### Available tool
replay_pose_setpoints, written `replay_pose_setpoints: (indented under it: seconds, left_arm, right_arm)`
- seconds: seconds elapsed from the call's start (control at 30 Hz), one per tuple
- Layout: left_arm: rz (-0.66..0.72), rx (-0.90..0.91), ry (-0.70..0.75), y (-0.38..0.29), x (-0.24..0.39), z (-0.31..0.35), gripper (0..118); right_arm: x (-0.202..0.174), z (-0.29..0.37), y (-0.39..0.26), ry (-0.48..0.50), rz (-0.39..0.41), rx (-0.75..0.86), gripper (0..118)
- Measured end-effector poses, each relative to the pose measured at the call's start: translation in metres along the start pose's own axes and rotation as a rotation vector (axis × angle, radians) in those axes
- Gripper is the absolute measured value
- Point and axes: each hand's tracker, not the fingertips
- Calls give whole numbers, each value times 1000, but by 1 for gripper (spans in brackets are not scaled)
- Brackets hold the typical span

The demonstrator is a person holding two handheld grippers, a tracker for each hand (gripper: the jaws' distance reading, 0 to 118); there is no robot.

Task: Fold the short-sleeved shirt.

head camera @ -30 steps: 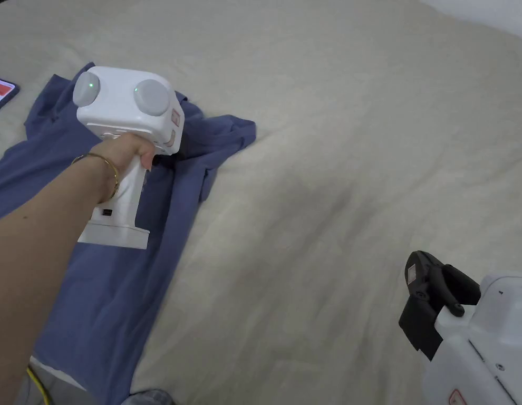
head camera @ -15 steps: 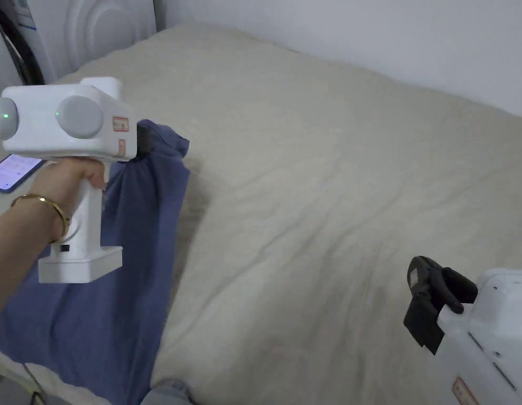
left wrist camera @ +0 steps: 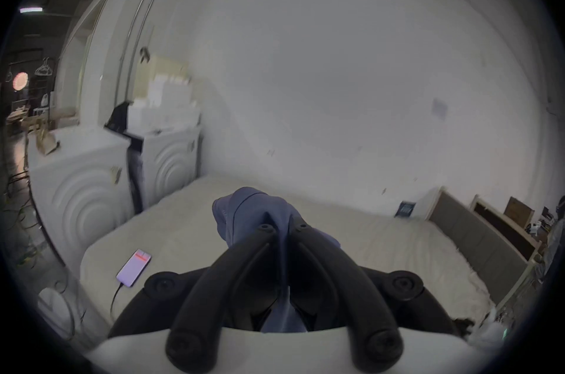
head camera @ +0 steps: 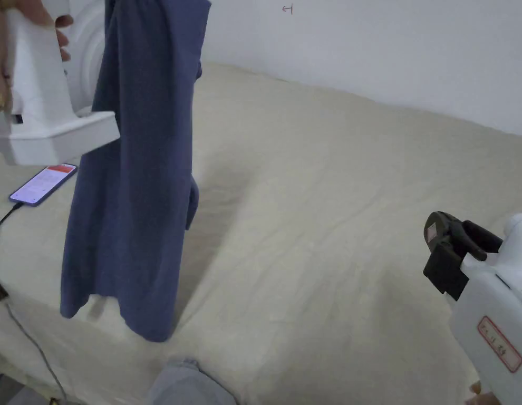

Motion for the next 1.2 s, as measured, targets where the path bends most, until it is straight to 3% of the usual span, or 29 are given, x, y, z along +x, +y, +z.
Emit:
replay_pose_setpoints:
  seconds: [0.17,0.3,0.57,0.77,0.97,1.07,1.2]
  left_arm:
    - [-68,95,-125,55,71,0,4]
    - [-74,101,-224,84,129,-22,4]
    - [-105,47,-335,75,222,-84,4]
    - [-131,-165,-393,-10,262,-142,4]
    - [-204,-406,-372,-143,286,-187,4]
    - [-305,-543,-337,-226,292,-208,4]
    - [-351,-790,-287,-327,282,-220,4]
  right_arm:
    - [18,29,10,-76,14,50,4]
    - [36,51,14,-152,-24,75,4]
    - [69,87,12,-299,-42,81,4]
    - [91,102,8,-381,-48,71,4]
    - [106,101,3,-458,-52,56,4]
    - [109,98,1,-485,-67,53,4]
    - [111,93,-2,-502,-55,18,4]
